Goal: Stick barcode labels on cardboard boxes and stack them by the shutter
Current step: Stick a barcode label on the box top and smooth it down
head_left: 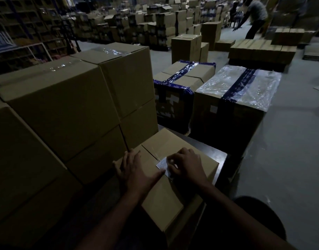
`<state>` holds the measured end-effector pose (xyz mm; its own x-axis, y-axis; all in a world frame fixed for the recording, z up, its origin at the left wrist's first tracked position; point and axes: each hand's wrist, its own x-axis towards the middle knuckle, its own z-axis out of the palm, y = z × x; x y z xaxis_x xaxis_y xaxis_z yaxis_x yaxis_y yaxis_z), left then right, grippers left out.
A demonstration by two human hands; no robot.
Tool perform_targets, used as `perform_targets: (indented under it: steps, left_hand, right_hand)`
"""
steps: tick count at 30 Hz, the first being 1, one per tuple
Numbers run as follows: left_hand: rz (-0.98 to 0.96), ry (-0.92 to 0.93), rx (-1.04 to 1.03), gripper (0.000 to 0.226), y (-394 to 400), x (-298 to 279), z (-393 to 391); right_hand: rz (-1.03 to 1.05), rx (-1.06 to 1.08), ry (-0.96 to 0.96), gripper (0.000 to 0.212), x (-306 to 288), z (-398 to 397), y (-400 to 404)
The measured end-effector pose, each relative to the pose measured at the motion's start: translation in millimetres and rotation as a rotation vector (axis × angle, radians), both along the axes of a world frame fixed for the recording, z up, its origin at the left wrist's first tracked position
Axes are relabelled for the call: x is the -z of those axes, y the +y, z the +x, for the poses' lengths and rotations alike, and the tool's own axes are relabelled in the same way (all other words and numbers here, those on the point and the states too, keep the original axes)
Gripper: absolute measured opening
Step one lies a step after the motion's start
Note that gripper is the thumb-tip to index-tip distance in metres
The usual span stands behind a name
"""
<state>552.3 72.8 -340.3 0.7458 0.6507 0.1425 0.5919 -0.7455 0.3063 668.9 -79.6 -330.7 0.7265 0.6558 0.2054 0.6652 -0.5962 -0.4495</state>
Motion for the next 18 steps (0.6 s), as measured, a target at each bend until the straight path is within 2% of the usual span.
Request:
perform_targets:
  steps: [6,11,15,18]
  left_hand:
    - [0.018,-0.030,-0.007,0.134,-1.5,1.0,-1.8]
    - [0.011,-0.031,0.001,0.127,-1.9,0.9,-3.6]
    - [0.021,-0.044,-0.005,0.120,-1.4,1.5,-2.4]
    - [0.032,-0.054,-0.001,0.120,-2.0,3.1,-2.0]
  right_hand:
    - [0.043,0.010,0.054,0.029,2.6,7.1,0.2]
    - [0.043,-0.017,0.065,0.017,-0.6,5.2,-0.5]
    - [0.041,0.013,0.041,0.024,2.4,4.9,-0.2]
    - [0.060,0.001,0.062,0.015,-2.9,1.8,-0.3]
